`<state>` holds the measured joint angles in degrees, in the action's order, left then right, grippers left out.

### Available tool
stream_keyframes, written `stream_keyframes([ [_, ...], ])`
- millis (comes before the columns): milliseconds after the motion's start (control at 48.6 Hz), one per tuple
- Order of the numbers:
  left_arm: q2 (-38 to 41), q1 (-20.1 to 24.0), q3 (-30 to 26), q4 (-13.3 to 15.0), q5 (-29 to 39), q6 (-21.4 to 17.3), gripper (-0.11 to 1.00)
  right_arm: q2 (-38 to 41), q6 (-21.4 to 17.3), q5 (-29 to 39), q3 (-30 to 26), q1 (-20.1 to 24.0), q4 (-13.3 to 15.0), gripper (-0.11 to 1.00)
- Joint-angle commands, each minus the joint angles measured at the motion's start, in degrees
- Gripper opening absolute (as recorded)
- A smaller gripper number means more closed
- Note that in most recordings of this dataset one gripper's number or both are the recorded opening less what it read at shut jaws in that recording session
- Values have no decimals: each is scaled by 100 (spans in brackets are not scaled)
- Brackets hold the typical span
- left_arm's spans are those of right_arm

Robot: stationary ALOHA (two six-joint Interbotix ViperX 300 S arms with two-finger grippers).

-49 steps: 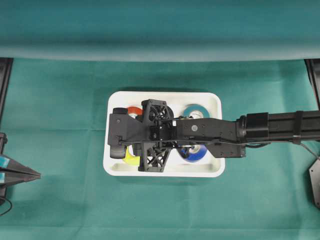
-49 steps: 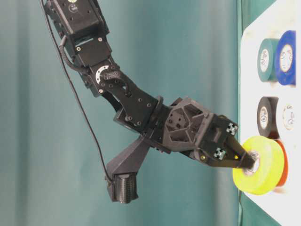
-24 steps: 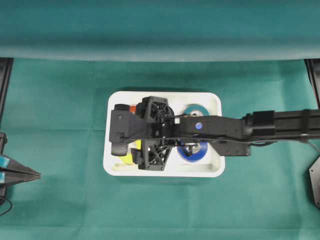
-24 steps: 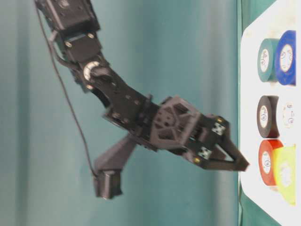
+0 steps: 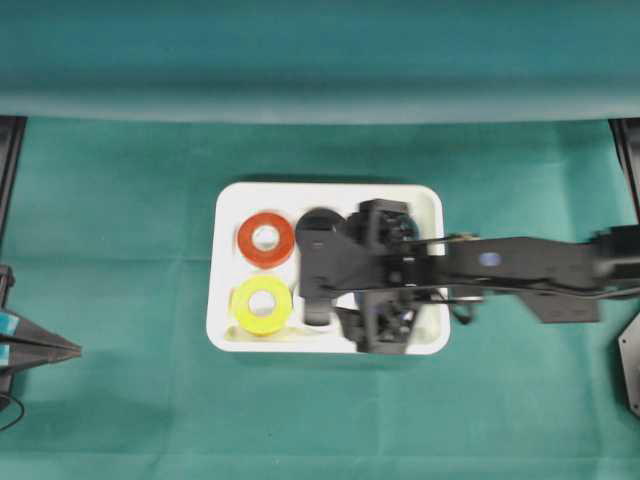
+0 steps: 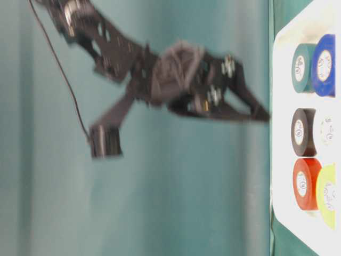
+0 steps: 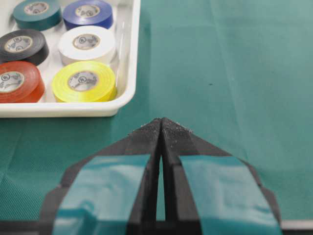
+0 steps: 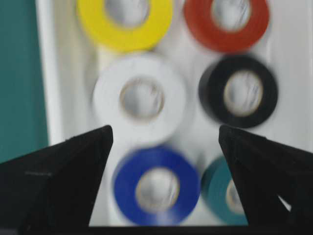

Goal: Put the tape into the white case with the right arm.

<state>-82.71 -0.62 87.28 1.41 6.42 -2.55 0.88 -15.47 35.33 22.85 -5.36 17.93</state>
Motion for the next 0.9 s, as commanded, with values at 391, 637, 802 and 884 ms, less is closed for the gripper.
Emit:
stream_keyframes([
  [391, 53, 9, -70, 0, -62, -9, 0, -2109, -18, -984, 2145, 97, -193, 82],
  [637, 53, 0, -70, 0, -62, -9, 0, -3120, -18, -1081, 3111, 105, -237, 82],
  [802, 53, 9, -70, -9, -62, -9, 0, -3674, -18, -1081, 3542, 105, -237, 82],
  [884, 53, 0, -70, 0, -62, -9, 0, -3894, -18, -1090, 3691, 105, -246, 82],
])
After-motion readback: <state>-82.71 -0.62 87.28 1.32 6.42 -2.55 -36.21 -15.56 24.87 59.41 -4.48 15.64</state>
